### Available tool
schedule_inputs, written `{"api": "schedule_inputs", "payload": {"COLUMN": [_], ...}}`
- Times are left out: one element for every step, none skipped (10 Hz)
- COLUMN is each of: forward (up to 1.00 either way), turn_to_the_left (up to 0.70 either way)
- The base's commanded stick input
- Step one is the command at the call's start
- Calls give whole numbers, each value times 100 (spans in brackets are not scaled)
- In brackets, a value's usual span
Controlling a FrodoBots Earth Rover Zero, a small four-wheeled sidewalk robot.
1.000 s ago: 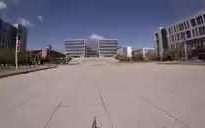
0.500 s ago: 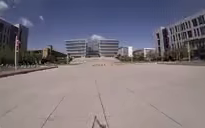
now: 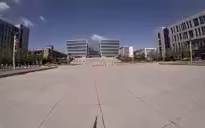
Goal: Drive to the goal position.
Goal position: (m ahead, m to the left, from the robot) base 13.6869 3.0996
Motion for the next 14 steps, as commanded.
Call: {"api": "schedule_inputs", "payload": {"forward": [70, 70, 70, 70, 70, 70, 70, 70, 70, 70, 70, 70, 70, 70], "turn_to_the_left": [0, 0, 0, 0, 0, 0, 0, 0, 0, 0, 0, 0, 0, 0]}}
